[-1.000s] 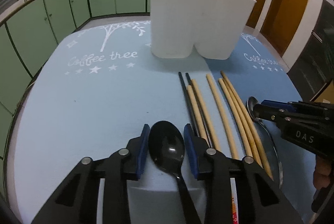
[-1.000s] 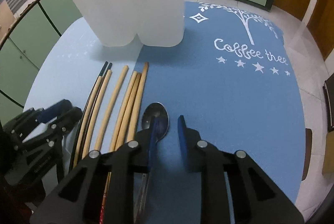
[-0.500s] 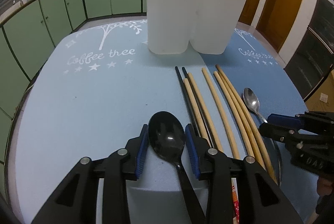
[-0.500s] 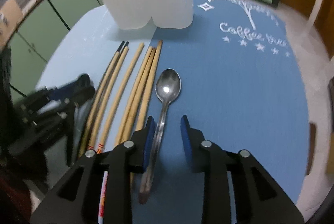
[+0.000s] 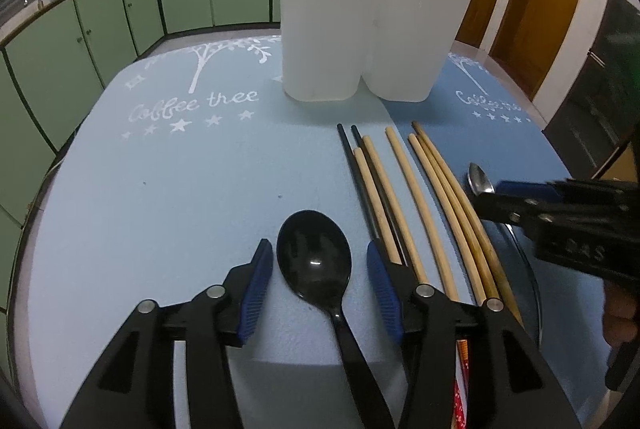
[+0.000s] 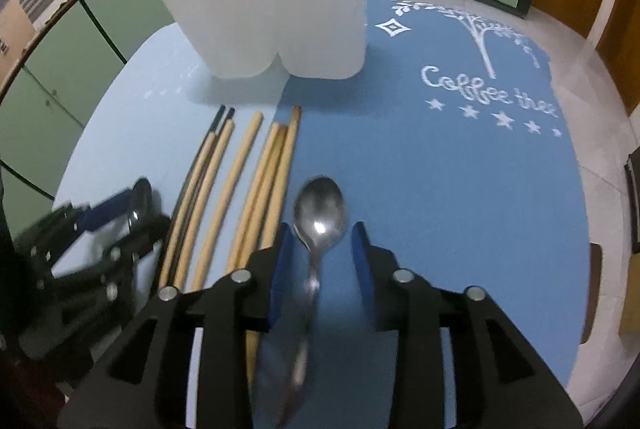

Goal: Organize utensils
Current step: 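Close the left gripper on the black spoon while the right gripper grasps the steel spoon, then lift both spoons and drop them into the white utensil holder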

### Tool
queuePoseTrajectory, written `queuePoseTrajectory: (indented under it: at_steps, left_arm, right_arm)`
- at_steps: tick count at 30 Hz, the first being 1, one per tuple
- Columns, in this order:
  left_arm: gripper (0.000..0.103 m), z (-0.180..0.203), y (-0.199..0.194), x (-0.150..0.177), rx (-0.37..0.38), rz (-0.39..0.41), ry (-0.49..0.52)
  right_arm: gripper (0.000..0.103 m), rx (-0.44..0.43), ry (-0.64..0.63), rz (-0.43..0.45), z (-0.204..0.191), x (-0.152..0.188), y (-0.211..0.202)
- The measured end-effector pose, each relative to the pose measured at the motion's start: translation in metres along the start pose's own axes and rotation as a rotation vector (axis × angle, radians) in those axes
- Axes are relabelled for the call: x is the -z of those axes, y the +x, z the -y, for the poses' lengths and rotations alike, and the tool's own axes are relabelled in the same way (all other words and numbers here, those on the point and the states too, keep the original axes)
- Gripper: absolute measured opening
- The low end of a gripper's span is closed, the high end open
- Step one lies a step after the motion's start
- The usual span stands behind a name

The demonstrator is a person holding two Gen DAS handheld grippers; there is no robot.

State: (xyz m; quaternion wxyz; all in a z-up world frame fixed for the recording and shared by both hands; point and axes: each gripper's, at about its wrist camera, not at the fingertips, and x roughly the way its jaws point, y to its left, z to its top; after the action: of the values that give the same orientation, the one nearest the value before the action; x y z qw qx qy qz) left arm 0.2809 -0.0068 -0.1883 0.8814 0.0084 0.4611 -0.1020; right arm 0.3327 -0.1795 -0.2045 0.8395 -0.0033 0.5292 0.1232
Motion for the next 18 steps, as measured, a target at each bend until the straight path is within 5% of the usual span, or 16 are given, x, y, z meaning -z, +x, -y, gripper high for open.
queuePoseTrajectory:
  at_steps: [5,7,11,18]
  left_arm:
    - [0.044,-0.003,0.001,-0.001,0.015,0.005,-0.016]
    - [0.036,-0.006,0.003,-0.003,0.015,0.01,-0.03]
    - [0.035,-0.007,0.005,-0.006,0.03,0.011,-0.041]
    - [0.034,-0.004,-0.015,-0.004,0.035,0.1,-0.034]
  right_arm:
    - [0.028,0.07,-0.02,0.016,-0.007,-0.005,0.006]
    - [0.027,0.067,-0.014,0.017,-0.007,-0.006,0.005]
    - [0.027,0.039,-0.008,0.029,-0.003,-0.005,0.002]
    - [0.027,-0.035,0.006,0.202,0.008,0.004,-0.04]
